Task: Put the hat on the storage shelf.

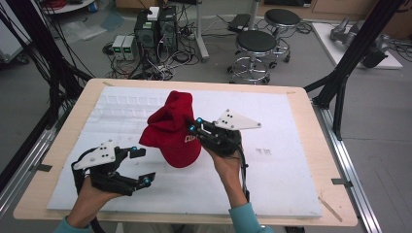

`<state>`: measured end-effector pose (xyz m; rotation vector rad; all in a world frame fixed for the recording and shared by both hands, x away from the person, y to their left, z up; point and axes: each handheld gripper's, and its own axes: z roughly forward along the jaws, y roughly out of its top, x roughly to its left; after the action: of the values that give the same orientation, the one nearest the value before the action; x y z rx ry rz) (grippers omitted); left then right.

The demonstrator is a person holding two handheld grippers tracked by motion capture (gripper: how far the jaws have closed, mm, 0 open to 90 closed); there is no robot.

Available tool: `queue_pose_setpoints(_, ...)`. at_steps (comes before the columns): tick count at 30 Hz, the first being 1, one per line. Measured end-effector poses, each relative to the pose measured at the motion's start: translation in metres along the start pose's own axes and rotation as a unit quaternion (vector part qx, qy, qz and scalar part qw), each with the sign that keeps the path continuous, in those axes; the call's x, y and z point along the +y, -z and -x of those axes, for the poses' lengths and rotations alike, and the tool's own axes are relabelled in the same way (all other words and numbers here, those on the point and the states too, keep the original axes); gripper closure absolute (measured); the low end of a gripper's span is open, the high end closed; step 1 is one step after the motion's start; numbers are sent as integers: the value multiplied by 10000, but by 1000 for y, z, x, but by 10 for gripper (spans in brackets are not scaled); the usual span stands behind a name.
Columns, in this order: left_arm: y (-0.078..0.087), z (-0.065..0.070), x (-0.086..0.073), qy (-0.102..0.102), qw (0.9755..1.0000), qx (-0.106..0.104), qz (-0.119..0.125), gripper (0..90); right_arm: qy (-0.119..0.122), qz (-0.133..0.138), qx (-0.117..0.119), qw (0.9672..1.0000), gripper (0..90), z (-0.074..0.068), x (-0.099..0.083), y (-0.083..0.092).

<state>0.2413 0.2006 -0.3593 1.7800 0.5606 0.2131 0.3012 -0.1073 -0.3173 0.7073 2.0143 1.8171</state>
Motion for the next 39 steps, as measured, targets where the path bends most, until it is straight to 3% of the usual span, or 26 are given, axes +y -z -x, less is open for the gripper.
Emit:
queue_pose_setpoints(9, -24, 3, 2, 166, 9997, -169, -18, 191, -42, 43, -11, 10000, 868, -5, 5, -4)
queue_pose_setpoints(16, -35, 2, 3, 257, 9995, -195, 36, 292, -111, 93, -3, 9999, 868, -6, 5, -5)
queue_pose_setpoints(21, -35, -1, 1, 300, 9994, -112, 107, 450, -144, 157, 51, 9998, 868, -8, 6, -5)
queue_pose_setpoints(27, -34, -2, 1, 294, 9995, 68, 80, 544, -160, 222, 116, 9996, 868, -12, 6, -7)
queue_pose_setpoints(30, -33, -3, 0, 271, 9995, 102, 128, 640, -155, 250, 161, 9994, 868, -14, 5, -8)
queue_pose_setpoints(35, -32, -3, -1, 239, 9996, -21, 132, 818, -151, 256, 167, 9994, 868, -16, 5, -9)
queue_pose_setpoints(39, -30, -5, -2, 291, 9995, 66, 136, 847, -112, 265, 184, 9994, 865, -16, 5, -10)
